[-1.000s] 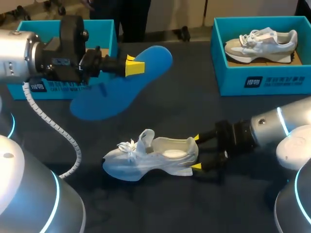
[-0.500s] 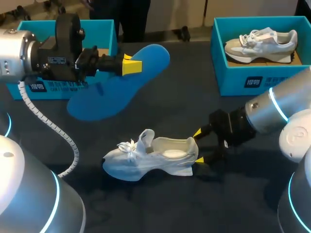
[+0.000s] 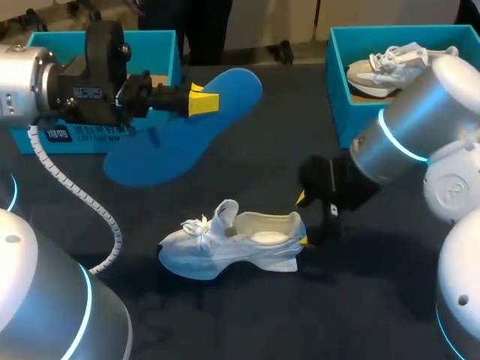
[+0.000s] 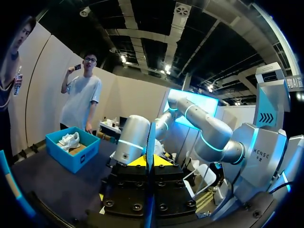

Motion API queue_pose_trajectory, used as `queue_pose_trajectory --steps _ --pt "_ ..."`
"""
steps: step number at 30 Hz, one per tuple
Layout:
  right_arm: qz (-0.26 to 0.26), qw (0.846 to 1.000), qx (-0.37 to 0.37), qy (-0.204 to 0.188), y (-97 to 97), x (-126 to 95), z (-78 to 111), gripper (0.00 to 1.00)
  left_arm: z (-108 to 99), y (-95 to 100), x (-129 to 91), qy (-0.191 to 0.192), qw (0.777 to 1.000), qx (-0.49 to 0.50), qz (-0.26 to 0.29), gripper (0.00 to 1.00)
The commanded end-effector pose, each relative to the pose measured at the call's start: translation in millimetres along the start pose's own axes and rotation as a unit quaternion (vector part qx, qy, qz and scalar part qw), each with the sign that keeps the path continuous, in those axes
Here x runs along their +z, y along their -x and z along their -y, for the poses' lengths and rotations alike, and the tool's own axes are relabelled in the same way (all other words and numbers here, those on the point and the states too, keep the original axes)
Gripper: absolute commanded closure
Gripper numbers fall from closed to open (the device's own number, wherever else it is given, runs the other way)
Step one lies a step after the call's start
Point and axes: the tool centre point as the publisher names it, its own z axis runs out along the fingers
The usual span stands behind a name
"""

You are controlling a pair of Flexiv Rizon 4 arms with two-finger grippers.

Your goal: Take the shoe out of the shoebox, open the shoe tongue, remove and reinsert the insole, then place the shoe into the shoebox

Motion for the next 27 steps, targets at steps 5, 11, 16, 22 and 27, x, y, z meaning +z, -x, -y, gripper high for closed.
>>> queue_pose_trajectory --steps 5,11,16,22,27 --pt "-0.009 0.969 -0.003 -0.248 1.6 0 -15.8 0.0 0 0.4 1 0.001 1.0 0.0 0.0 1.0" --pt "-0.018 0.967 0.0 -0.254 0.6 2 -20.6 0.0 0 0.4 1 0.001 1.0 0.0 0.0 1.0" --pt "-0.022 0.966 0.002 -0.256 0.3 5 -20.9 0.0 0 0.4 1 0.001 1.0 0.0 0.0 1.0" --pt "-0.017 0.969 0.003 -0.247 -2.3 2 -19.8 0.0 0 0.4 1 0.001 1.0 0.0 0.0 1.0" --pt "-0.006 0.972 0.0 -0.236 -5.6 -3 -22.1 0.0 0 0.4 1 0.001 1.0 0.0 0.0 1.0"
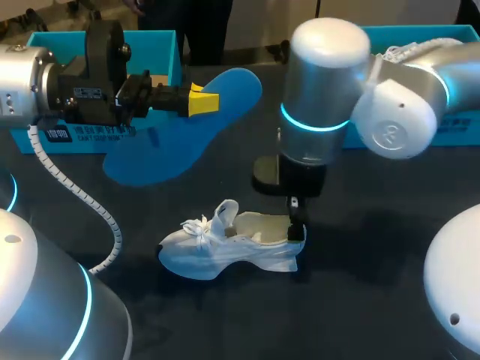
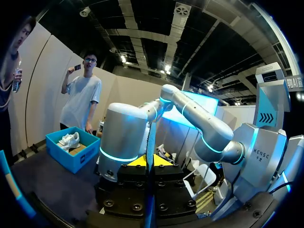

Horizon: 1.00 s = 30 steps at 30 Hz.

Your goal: Take the shoe out of the shoebox, open the shoe tongue, remove and reinsert the insole, then place the shoe into the shoebox

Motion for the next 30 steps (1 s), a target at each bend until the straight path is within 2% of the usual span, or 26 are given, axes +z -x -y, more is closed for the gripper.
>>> queue_pose_trajectory --steps 1,4,8,11,13,19,30 --pt "0.011 1.0 0.001 -0.02 -5.0 -5 -2.8 0.0 0 0.4 1 0.001 1.0 0.0 0.0 1.0" --pt "0.017 1.0 0.002 -0.013 -1.8 -5 -6.2 0.0 0 0.4 1 0.001 1.0 0.0 0.0 1.0" --pt "0.024 1.0 -0.015 -0.008 11.6 -10 -18.1 0.0 0 0.4 1 0.001 1.0 0.0 0.0 1.0" --pt "0.025 1.0 -0.016 -0.008 12.5 -10 -18.9 0.0 0 0.4 1 0.001 1.0 0.0 0.0 1.0" --pt "0.021 0.999 -0.031 -0.004 28.3 -8 -33.4 0.0 0 0.4 1 0.001 1.0 0.0 0.0 1.0" --pt "0.016 0.999 -0.035 0.001 42.1 -1 -40.0 0.0 0 0.4 1 0.001 1.0 0.0 0.0 1.0" --pt "0.011 0.999 -0.033 0.0 55.2 8 -54.2 0.0 0 0.4 1 0.001 1.0 0.0 0.0 1.0"
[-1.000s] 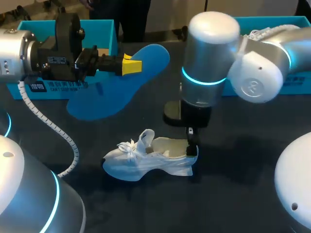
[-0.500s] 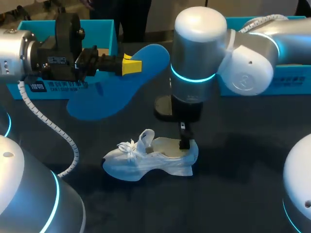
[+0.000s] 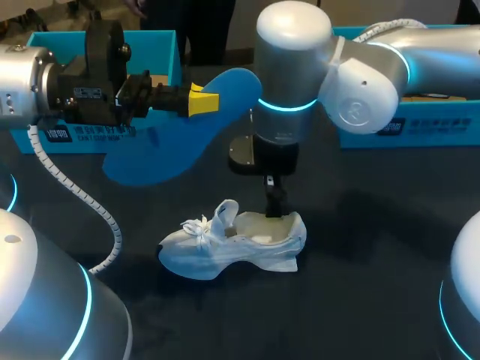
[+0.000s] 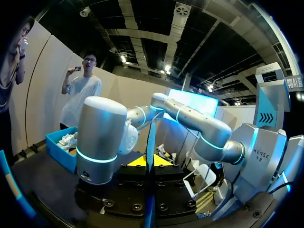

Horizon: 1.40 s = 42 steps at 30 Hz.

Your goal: Take the shoe out of the shoebox, open the shoe tongue, remove and reinsert the insole, then place the shoe into the shoebox

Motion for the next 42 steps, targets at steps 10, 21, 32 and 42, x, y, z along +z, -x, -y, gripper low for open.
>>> queue_pose_trajectory --steps 10,21,32,42 --pt "-0.006 1.0 0.007 0.009 3.2 32 -20.7 0.0 0 0.4 1 0.001 1.0 0.0 0.0 1.0" --pt "-0.033 0.999 0.018 0.013 -0.3 59 -18.5 1.0 0 0.4 1 0.001 1.0 0.0 0.0 1.0" --pt "-0.04 0.999 0.023 0.009 -7.9 56 -16.1 1.0 0 0.4 1 0.001 1.0 0.0 0.0 1.0" --pt "-0.054 0.996 0.071 -0.006 -17.9 37 -6.9 1.0 0 0.4 1 0.001 1.0 0.0 0.0 1.0"
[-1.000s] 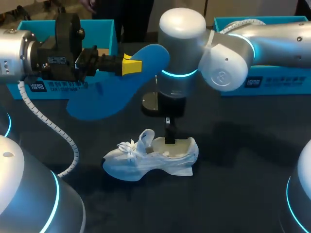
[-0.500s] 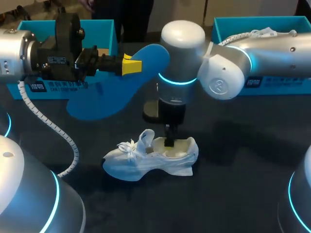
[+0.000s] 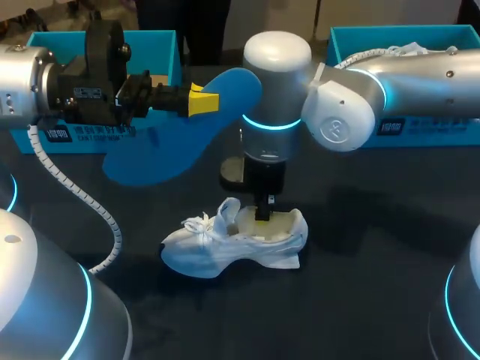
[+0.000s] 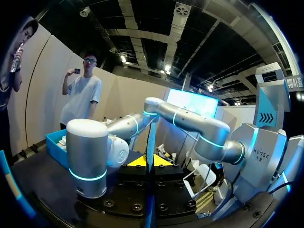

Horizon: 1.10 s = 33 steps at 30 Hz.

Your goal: Take the shoe out of the shoebox, open the shoe tongue, remove and reinsert the insole, then place the shoe into the shoebox

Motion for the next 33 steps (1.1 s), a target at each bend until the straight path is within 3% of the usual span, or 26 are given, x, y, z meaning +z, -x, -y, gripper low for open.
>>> queue_pose_trajectory --steps 1,9,11,12,25,26,28,33 --pt "0.006 1.0 0.029 -0.001 -5.5 -20 7.0 1.0 0 0.5 1 0.001 1.0 0.0 0.0 1.0" --pt "0.002 0.998 0.059 -0.006 -17.0 -52 11.0 1.0 0 0.5 1 0.001 1.0 0.0 0.0 1.0" --pt "-0.008 0.996 0.08 -0.025 -19.3 -60 12.2 1.0 0 0.5 1 0.001 1.0 0.0 0.0 1.0" --pt "-0.01 0.995 0.079 -0.065 -24.9 -66 13.4 1.0 0 0.5 1 0.001 1.0 0.0 0.0 1.0" --pt "-0.01 0.995 0.079 -0.065 -24.9 -66 13.4 1.0 0 0.5 1 0.001 1.0 0.0 0.0 1.0" --pt "-0.009 0.995 0.082 -0.057 -24.9 -67 13.2 1.0 0 0.5 1 0.001 1.0 0.0 0.0 1.0" --pt "-0.007 0.992 0.123 -0.006 -24.9 -73 15.2 1.0 0 0.5 1 0.001 1.0 0.0 0.0 1.0" --pt "0.01 0.976 0.212 0.039 -34.6 -86 23.4 1.0 0 0.5 1 0.001 1.0 0.0 0.0 1.0"
